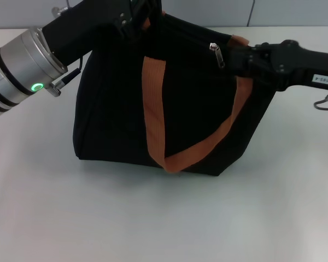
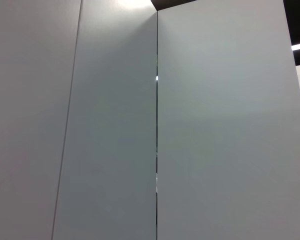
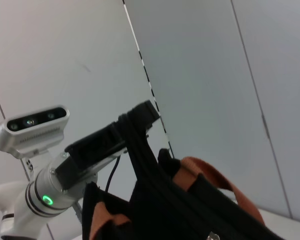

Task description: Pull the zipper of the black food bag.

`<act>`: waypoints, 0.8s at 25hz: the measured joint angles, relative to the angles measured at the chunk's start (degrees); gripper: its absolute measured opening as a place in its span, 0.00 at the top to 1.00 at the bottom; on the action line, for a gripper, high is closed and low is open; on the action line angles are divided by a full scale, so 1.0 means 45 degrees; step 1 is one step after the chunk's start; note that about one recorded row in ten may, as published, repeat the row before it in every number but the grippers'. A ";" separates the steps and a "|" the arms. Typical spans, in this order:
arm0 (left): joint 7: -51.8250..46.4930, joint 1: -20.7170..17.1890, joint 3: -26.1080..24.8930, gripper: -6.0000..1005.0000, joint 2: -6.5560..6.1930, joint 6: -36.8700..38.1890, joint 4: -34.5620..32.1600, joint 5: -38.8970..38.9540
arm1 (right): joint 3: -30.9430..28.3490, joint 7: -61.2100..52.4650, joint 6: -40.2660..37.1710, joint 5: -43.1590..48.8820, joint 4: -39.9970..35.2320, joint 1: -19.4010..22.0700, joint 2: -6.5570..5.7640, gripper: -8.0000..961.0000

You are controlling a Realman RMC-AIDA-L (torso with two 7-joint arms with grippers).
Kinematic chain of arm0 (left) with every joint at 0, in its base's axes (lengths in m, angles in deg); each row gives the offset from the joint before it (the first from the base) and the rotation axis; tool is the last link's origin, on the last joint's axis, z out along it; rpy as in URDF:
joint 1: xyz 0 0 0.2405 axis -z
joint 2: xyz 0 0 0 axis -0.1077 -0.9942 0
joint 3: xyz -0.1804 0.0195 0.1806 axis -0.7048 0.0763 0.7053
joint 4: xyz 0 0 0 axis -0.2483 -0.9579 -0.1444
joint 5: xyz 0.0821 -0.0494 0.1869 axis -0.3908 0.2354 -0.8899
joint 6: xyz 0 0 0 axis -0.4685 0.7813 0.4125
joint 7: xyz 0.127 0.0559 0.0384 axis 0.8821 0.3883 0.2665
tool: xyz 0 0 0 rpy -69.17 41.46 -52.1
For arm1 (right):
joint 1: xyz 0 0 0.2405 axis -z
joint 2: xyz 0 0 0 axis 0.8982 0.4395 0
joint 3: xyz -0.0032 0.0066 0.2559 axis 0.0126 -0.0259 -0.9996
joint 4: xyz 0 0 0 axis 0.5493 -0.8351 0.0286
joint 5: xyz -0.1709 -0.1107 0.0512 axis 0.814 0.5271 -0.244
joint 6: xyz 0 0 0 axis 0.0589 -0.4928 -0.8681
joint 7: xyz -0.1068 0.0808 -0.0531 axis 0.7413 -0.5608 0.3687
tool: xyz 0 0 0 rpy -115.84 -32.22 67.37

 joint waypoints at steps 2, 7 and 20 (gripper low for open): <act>-0.0005 0.0014 0.0016 0.97 0.0001 0.0001 0.0014 0.0000 | 0.0012 0.0053 0.0014 0.0021 0.0177 -0.0119 -0.0001 0.90; -0.0018 0.0045 0.0029 0.97 0.0000 0.0026 0.0057 0.0000 | 0.0132 0.0321 0.0159 0.0154 0.1026 -0.0769 0.0004 0.83; -0.0018 -0.0015 0.0025 0.97 0.0001 0.0208 0.0076 0.0000 | 0.0029 0.0572 0.0062 0.0235 0.0499 -0.0259 0.0061 0.96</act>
